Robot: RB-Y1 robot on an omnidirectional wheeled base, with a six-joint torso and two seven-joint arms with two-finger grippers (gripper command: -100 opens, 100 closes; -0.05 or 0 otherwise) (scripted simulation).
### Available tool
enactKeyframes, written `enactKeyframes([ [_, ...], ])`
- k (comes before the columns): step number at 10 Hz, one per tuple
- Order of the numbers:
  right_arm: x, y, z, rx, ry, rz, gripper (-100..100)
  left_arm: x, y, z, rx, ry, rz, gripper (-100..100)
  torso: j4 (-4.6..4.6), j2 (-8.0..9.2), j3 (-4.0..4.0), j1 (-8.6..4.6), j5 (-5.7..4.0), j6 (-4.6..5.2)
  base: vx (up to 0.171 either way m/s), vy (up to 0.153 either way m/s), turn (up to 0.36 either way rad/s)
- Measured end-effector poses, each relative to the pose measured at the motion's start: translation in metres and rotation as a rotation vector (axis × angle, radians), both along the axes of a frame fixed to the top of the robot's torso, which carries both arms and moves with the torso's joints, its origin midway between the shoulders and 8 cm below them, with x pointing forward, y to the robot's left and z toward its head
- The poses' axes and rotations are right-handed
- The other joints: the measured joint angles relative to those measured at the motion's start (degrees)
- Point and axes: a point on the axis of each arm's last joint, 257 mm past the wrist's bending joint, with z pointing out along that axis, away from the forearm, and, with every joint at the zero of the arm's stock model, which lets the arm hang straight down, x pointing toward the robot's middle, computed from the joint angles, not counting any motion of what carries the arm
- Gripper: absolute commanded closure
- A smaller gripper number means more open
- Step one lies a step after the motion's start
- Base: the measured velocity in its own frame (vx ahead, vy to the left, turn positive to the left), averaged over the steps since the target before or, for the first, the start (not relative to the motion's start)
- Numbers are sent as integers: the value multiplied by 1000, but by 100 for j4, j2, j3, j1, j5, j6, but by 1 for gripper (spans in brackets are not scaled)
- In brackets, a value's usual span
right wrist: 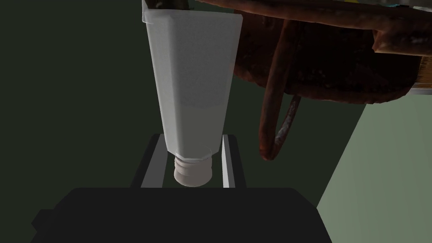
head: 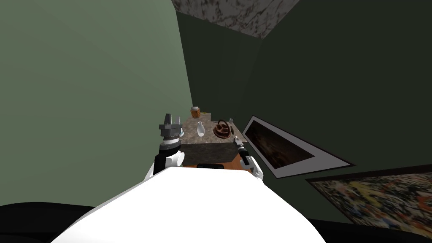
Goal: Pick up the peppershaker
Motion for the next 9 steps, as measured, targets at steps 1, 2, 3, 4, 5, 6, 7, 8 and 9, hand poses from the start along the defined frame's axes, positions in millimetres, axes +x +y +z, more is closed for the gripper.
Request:
enactKeyframes([
  [1, -7, -3, 0, -5, 3, -20, 100, 0, 0, 0, 0, 0, 0, 0, -3, -4, -3, -12, -3, 1, 40, -62, 75],
  [2, -15, -6, -1, -8, 8, -36, 100, 0, 0, 0, 0, 0, 0, 0, -4, -6, -5, -13, -4, 3, 17, -26, -4],
  [3, -19, -6, 4, -12, 0, -40, 100, 0, 0, 0, 0, 0, 0, 0, -1, -1, -1, -1, 0, 2, 2, -2, -17],
  [4, -19, -7, 10, -15, -11, -40, 100, 0, 0, 0, 0, 0, 0, 0, 1, 4, 2, 10, 2, -1, 33, -43, 99],
  [5, -28, -10, 9, -20, -3, -60, 100, 0, 0, 0, 0, 0, 0, 0, -2, -1, -1, -2, -1, 0, 35, -58, 69],
  [6, -36, -13, 8, -24, 6, -78, 100, 0, 0, 0, 0, 0, 0, 0, -2, -3, -3, -9, -1, 3, 14, -29, -6],
  [7, -38, -14, 15, -29, -3, -84, 100, 0, 0, 0, 0, 0, 0, 0, 1, 0, 0, 0, 2, 2, 4, -6, -14],
  [8, -38, -14, 23, -33, -17, -83, 100, 0, 0, 0, 0, 0, 0, 0, 2, 5, 3, 12, 4, -2, 0, 0, 0],
  [9, -38, -14, 24, -33, -19, -83, 0, 0, 0, 0, 0, 0, 0, 0, 0, 5, 2, 14, 2, -3, 0, 0, 0],
])
